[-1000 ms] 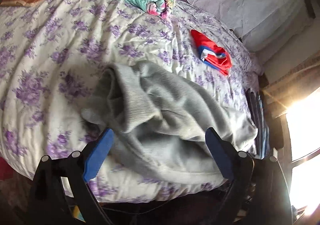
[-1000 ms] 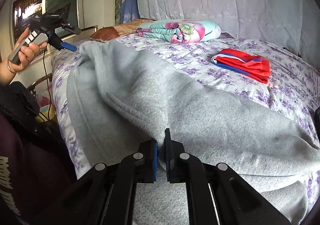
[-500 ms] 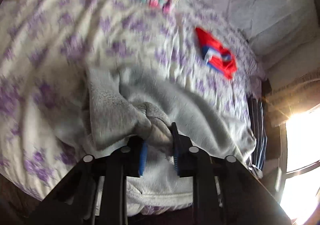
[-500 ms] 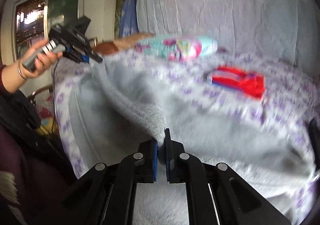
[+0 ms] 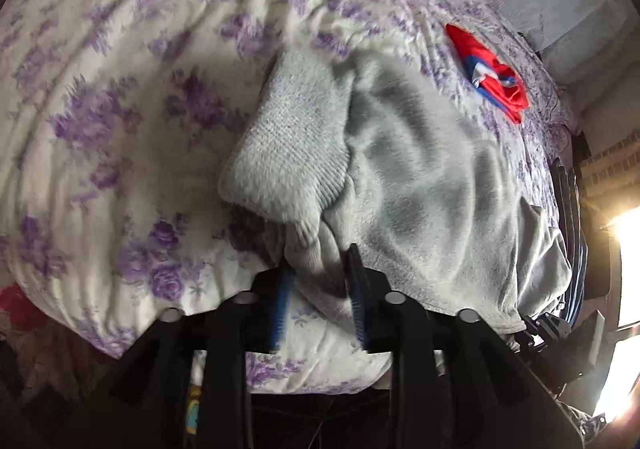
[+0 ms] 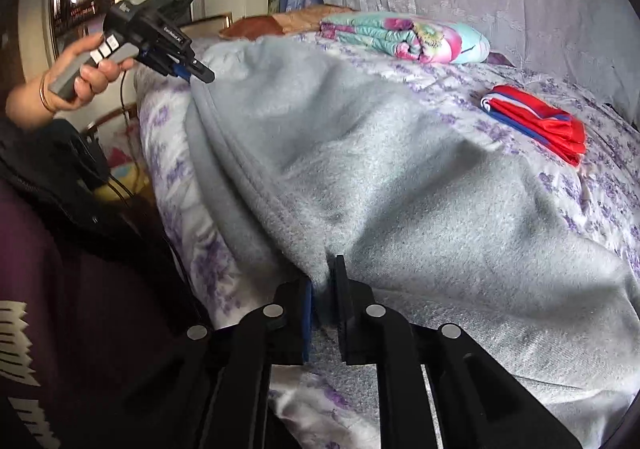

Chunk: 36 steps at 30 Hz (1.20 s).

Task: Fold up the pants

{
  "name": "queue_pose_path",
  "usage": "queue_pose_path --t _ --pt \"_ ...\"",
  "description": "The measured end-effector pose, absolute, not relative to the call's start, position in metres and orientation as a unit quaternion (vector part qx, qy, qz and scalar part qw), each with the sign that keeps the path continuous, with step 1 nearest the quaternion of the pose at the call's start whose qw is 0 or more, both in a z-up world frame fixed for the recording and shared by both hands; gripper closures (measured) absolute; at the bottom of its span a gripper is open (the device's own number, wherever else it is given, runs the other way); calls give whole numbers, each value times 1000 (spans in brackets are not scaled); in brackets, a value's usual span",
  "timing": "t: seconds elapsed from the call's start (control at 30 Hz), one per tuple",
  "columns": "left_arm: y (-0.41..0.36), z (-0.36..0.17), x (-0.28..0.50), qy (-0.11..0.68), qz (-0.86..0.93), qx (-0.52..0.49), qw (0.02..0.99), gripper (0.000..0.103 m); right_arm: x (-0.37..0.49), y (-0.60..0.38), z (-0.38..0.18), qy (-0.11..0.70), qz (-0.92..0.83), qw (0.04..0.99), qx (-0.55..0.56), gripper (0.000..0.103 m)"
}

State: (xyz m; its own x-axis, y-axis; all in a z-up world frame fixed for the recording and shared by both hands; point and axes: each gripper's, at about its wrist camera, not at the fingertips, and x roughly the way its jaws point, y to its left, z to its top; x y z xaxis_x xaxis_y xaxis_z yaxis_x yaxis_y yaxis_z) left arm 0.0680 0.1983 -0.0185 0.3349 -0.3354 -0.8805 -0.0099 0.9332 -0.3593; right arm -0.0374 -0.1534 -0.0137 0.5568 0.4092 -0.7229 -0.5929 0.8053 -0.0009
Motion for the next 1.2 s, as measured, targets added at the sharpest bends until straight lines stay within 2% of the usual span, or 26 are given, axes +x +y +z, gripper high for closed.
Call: queue_pose_path --t 0.03,0.07,0.13,0.2,0.27,0.4,0.47,0.57,0.6,0.63,0.67,0.7,0.73,0.8,0.9,1.0,1.1,1.2 --pt "198 -12 65 563 -98 -144 808 58 -40 -155 -11 368 284 877 -123 74" --pt "197 0 61 557 -96 -131 815 56 -44 -157 -7 359 275 883 -126 53" --pt "195 16 52 544 -98 -112 825 55 -59 -165 4 331 254 900 -128 41" --pt "183 42 39 514 -107 -89 847 41 -65 -182 20 313 230 915 -110 37" --pt "167 58 31 491 -122 -72 860 34 -70 -219 39 297 176 936 -65 30" --pt "95 58 33 488 -182 -22 854 34 -69 -305 50 311 37 949 41 26" --pt "64 41 40 505 -204 0 838 34 -69 -358 41 338 -27 928 155 26" --pt "27 -1 58 547 -213 37 809 34 -66 -397 15 359 -20 887 289 26" --pt "25 -9 60 554 -211 41 805 34 -61 -399 10 360 -14 884 299 27" --pt "21 -23 65 567 -205 46 797 34 -53 -398 5 363 -10 885 292 37" --pt "21 -31 70 574 -200 45 793 34 -42 -397 1 369 -9 886 280 70" --pt "21 -36 72 578 -198 42 791 34 -36 -394 -2 375 -7 885 276 85" --pt "23 -39 74 581 -197 36 789 34 -27 -394 -5 375 0 885 276 92" --pt "24 -40 73 579 -200 33 790 34 -27 -390 8 349 -5 902 253 95" --pt "32 -40 71 580 -202 26 789 34 -51 -371 56 270 13 943 194 96" --pt "38 -38 66 581 -204 22 788 34 -100 -350 88 212 18 966 149 96" --pt "42 -37 60 579 -208 25 788 34 -115 -354 50 263 -15 950 167 95" --pt "46 -38 55 578 -217 30 786 34 -116 -373 -23 340 -36 914 217 94"
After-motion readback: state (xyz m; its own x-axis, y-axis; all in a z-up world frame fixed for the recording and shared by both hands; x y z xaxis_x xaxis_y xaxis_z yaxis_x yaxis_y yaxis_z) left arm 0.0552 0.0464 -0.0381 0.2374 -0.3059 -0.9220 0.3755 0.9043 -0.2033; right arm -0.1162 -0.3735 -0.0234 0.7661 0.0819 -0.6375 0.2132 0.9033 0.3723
